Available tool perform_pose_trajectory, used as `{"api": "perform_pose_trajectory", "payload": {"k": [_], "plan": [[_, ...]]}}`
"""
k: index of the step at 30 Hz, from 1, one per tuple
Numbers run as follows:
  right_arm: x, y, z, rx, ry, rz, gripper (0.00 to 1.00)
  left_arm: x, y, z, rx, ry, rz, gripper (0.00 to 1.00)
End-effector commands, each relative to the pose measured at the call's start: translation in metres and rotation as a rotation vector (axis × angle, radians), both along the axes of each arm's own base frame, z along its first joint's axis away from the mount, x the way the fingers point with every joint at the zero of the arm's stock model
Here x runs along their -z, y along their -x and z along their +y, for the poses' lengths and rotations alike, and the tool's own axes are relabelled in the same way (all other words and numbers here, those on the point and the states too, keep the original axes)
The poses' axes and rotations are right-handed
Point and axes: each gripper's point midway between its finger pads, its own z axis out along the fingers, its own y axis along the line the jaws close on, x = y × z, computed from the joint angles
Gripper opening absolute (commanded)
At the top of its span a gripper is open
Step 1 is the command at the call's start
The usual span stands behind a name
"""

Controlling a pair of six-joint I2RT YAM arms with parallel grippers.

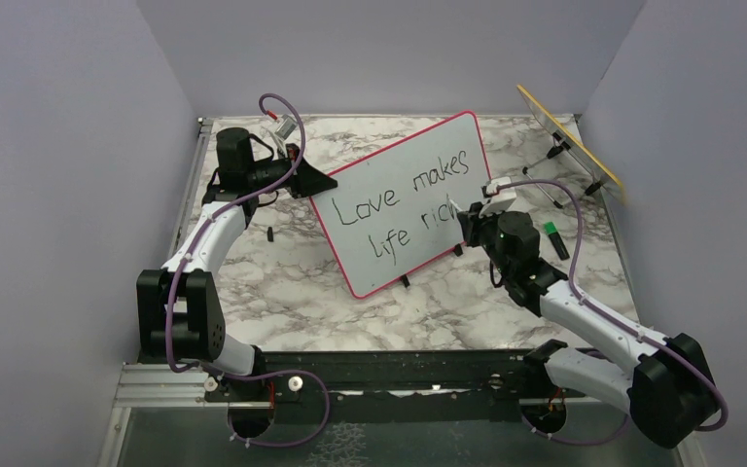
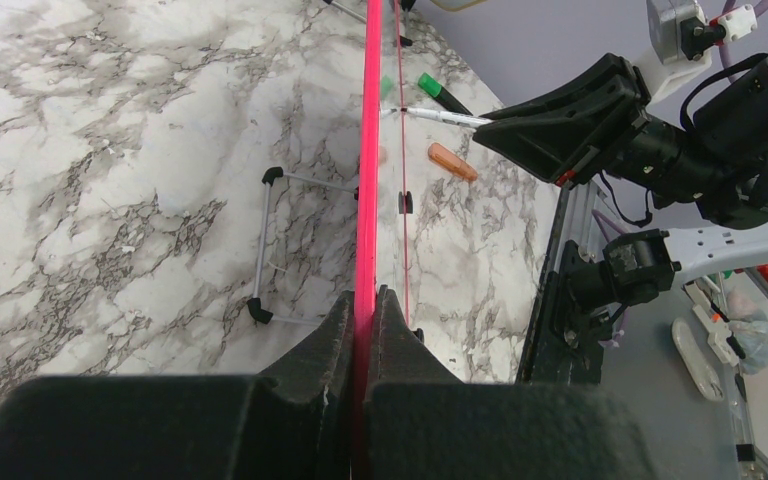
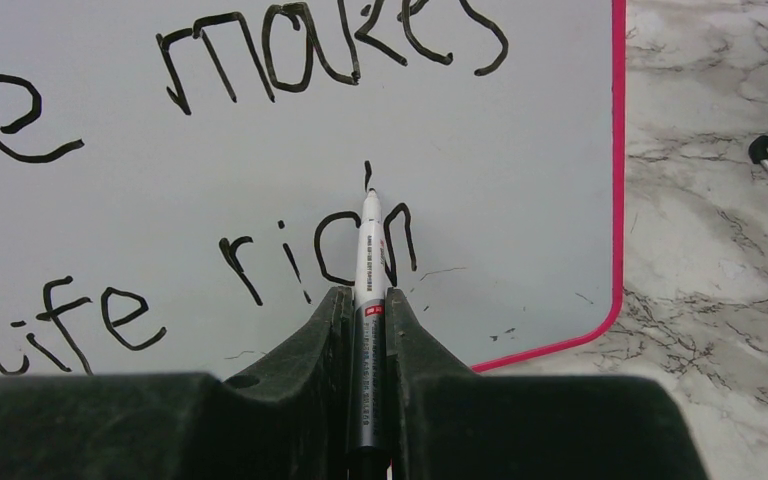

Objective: Write a sentence on the whiteboard

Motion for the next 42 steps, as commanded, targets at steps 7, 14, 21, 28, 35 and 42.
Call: {"api": "perform_pose_trajectory", "payload": {"k": [7, 14, 21, 28, 35, 42], "plan": [[-0.032, -0.012, 0.006, -0.008, -0.041, -0.091, 0.01, 0.035, -0.006, 0.006, -0.052, -0.066, 0.061, 0.00], [-0.029, -0.016, 0.009, -0.010, -0.037, -0.083, 0.01, 0.036, -0.007, 0.007, -0.053, -0.066, 0.062, 0.00], [-0.022, -0.015, 0.006, -0.001, -0.021, -0.050, 0.01, 0.035, -0.006, 0.007, -0.054, -0.066, 0.060, 0.00], [-0.006, -0.005, 0.003, -0.007, -0.006, 0.012, 0.01, 0.035, -0.006, 0.007, -0.054, -0.066, 0.060, 0.00], [0.008, 0.003, 0.001, -0.010, 0.002, 0.060, 0.01, 0.034, -0.006, 0.007, -0.052, -0.064, 0.059, 0.00], [0.017, 0.008, -0.001, -0.011, 0.013, 0.091, 0.01, 0.035, -0.006, 0.007, -0.053, -0.066, 0.061, 0.00]]}}
